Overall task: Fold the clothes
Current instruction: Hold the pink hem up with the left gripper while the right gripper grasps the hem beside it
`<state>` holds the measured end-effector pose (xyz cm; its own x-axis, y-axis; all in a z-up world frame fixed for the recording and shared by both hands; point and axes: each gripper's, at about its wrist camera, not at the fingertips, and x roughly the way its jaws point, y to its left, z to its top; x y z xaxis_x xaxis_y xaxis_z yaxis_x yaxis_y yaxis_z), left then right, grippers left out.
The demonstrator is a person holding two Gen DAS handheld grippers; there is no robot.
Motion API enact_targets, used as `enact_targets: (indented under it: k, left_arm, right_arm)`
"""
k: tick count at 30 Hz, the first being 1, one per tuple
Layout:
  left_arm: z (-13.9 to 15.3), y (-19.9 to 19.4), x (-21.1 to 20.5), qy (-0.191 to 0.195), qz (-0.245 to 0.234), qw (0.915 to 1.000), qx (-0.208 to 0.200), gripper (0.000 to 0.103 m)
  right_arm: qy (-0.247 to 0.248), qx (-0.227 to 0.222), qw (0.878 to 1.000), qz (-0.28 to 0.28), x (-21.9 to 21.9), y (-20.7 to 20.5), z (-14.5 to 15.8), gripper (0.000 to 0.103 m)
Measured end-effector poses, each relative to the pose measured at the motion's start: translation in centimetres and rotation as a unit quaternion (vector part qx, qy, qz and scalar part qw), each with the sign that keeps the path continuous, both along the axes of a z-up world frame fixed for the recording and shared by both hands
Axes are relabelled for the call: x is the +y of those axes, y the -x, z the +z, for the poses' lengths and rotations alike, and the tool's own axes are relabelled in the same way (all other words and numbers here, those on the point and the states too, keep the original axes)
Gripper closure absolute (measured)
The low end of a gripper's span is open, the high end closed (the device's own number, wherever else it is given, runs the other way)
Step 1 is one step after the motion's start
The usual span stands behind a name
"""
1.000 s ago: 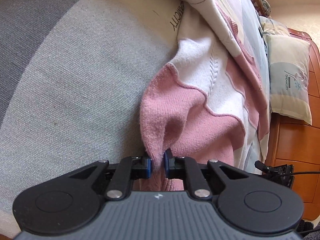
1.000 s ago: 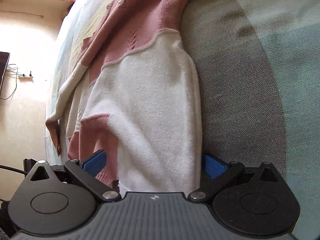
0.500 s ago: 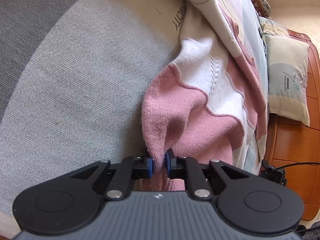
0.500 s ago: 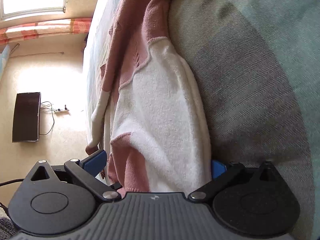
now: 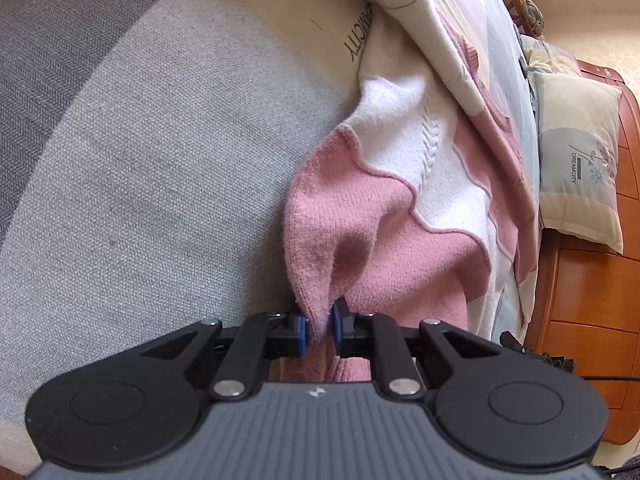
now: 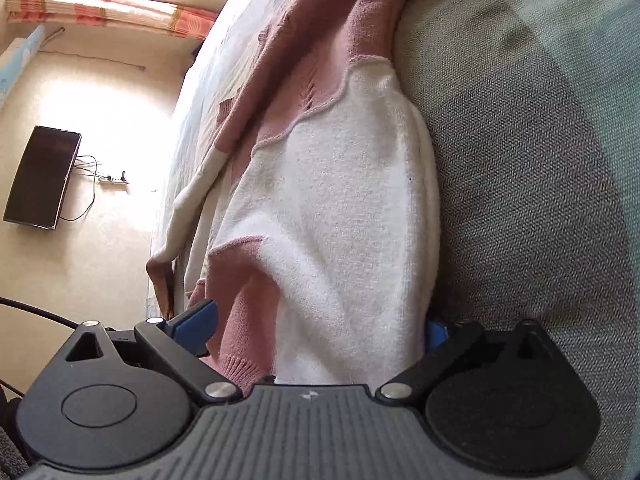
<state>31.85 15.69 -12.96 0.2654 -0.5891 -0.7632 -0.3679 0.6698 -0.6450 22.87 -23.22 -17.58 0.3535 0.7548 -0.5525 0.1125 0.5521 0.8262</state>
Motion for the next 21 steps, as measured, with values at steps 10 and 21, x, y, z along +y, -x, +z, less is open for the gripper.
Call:
enact_targets:
  k: [10, 21]
  left_arm:
    - [-0.6, 0.6, 0.7, 0.01, 0.015, 0.9998, -0.004, 0.088]
    - [4.0, 1.1, 0.5, 0.003, -0.073, 0.9972, -0.017, 0.093]
  right_arm:
    - [-0.037, 0.057, 0.997, -0.048, -2.4, 0.0, -2.8, 0.092]
    - [0.018, 0.051, 0.998, -0.019, -2.7, 0.4, 2.5, 0.093]
